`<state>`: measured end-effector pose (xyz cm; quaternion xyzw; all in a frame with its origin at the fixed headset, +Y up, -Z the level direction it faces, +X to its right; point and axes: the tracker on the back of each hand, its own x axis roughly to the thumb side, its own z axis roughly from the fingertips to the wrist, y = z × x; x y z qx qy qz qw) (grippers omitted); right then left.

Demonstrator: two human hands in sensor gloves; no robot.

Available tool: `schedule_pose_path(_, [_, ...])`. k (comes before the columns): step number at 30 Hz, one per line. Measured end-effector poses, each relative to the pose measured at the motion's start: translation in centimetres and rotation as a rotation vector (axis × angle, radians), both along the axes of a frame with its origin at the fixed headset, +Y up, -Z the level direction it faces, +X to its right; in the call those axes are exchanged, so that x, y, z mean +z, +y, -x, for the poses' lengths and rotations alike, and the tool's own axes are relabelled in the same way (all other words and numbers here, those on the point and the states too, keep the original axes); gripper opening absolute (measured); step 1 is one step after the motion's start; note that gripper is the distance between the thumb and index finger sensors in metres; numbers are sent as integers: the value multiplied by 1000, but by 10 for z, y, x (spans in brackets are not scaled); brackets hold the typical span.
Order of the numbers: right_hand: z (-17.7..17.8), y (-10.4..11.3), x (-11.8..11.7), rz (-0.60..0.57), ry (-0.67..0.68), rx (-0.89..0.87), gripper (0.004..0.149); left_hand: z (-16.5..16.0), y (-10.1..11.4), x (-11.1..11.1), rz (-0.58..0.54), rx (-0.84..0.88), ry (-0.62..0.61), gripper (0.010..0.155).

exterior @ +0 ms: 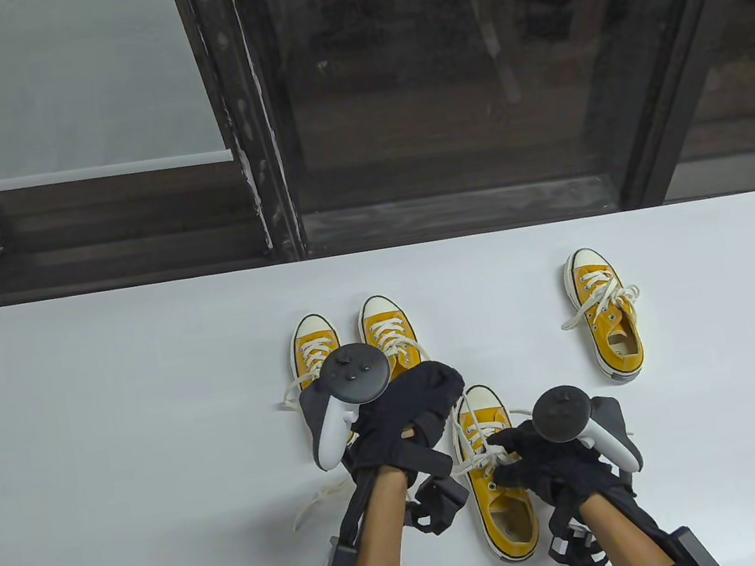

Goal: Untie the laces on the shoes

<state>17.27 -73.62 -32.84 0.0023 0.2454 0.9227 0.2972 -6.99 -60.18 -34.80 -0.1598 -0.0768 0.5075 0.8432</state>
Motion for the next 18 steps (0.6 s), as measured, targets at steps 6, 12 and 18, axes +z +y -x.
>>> schedule_pose_path(6, [-1,-1,0,5,-1,1,53,14,33,4,-79,209,23,40])
schedule_pose_path(12, [-1,-1,0,14,-4,-8,53,18,50,11,-134,302,9,40])
schedule_pose_path(18, [-3,-2,-1,31,-12,-21,53,24,68,17,-183,469,1,42])
